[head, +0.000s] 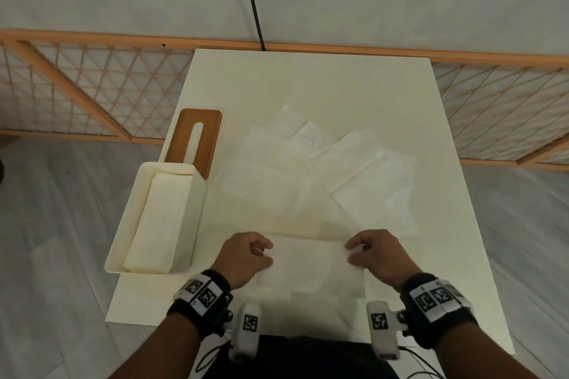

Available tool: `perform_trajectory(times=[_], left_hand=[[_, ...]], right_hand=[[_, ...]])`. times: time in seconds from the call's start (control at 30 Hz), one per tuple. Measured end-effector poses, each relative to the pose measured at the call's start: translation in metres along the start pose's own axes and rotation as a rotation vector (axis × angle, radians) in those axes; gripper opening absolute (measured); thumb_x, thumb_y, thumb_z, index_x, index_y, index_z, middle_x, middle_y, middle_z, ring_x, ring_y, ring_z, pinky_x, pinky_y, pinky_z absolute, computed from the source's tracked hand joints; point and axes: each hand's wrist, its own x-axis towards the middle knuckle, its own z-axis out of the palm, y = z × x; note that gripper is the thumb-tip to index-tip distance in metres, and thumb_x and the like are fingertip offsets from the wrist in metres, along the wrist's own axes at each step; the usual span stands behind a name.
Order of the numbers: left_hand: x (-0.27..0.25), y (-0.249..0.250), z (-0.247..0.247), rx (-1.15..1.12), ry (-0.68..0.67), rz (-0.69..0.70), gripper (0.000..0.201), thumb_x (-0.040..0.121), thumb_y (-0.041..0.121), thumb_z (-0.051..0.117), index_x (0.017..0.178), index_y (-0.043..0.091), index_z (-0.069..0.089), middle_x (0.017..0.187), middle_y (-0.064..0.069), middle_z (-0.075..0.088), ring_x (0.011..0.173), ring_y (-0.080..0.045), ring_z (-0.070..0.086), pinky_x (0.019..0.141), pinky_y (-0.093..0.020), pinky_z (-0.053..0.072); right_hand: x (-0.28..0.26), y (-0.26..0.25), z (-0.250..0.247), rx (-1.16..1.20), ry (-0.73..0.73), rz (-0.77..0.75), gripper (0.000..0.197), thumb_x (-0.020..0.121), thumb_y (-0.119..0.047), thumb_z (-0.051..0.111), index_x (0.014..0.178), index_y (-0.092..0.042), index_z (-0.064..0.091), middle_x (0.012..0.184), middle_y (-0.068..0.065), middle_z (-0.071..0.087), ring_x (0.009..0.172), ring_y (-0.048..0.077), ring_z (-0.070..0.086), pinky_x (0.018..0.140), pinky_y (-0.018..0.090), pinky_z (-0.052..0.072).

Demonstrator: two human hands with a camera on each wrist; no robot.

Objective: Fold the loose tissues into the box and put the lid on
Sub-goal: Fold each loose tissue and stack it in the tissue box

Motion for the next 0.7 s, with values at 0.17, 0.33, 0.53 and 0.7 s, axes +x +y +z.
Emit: perform_trajectory(times=[0.17,0.33,0.53,0.7], left_hand=[[0.006,-0.012,0.017,0.132,0.072,0.027,0.020,0.077,0.014,0.079,0.091,0.026,0.070,0.085,0.007,0.067,0.079,-0.002,0.061,0.064,-0.001,0.041],[0.010,-0.020,0.023,0.169,0.108,0.046,0.021,0.077,0.011,0.077,0.089,0.025,0.068,0.085,0.004,0.066,0.076,-0.002,0.060,0.065,-0.001,0.040],[0.020,-0.017,0.015,0.200,0.166,0.128,0.013,0.081,0.021,0.080,0.093,0.021,0.075,0.092,0.007,0.061,0.081,-0.006,0.058,0.077,-0.010,0.041],[0.067,0.006,-0.005,0.292,0.303,0.217,0.028,0.084,0.015,0.073,0.111,0.014,0.069,0.116,-0.004,0.063,0.109,-0.020,0.057,0.098,-0.028,0.044]], right_hand=[[0.002,0.006,0.017,-0.161,0.066,-0.080,0.027,0.076,-0.004,0.074,0.087,-0.027,0.069,0.083,-0.016,0.057,0.071,-0.001,0.054,0.062,0.002,0.039],[0.010,0.013,0.029,-0.218,0.120,-0.166,0.026,0.075,0.000,0.071,0.095,-0.017,0.074,0.098,-0.008,0.058,0.077,0.000,0.050,0.071,0.000,0.035],[0.013,0.015,0.029,-0.277,0.116,-0.180,0.024,0.076,-0.003,0.074,0.097,-0.013,0.075,0.106,-0.003,0.053,0.089,0.012,0.054,0.083,0.017,0.043],[0.017,0.007,0.021,-0.236,0.196,-0.245,0.022,0.074,-0.008,0.079,0.094,-0.017,0.075,0.102,-0.006,0.052,0.087,0.010,0.054,0.074,0.007,0.037]])
